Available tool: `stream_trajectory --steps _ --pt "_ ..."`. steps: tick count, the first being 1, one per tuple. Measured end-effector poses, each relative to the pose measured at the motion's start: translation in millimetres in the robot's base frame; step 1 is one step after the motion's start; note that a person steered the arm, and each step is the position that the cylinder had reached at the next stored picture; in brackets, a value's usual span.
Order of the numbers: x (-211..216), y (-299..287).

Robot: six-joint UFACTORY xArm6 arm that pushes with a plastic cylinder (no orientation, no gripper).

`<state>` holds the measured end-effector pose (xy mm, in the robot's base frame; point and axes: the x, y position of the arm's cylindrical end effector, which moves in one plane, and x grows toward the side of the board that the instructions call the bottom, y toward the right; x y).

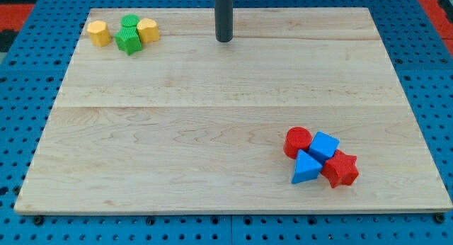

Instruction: Push the green star towards the right along with heart

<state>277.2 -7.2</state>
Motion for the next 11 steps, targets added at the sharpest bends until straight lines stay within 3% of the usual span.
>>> stream_trajectory --steps 1,2,3,4,5,6,8,9,10,11 --pt "23.0 -27.2" --pt "50.8 -121.8" --pt "43.4 -246.5" --pt "34.6 -296.9" --pt "25.4 -250.7" --pt "25.8 -243.5" --pt "36.0 -125.0" --pt "36.0 -112.6" --pt "12.5 -144.1" --pt "9.1 -124.2"
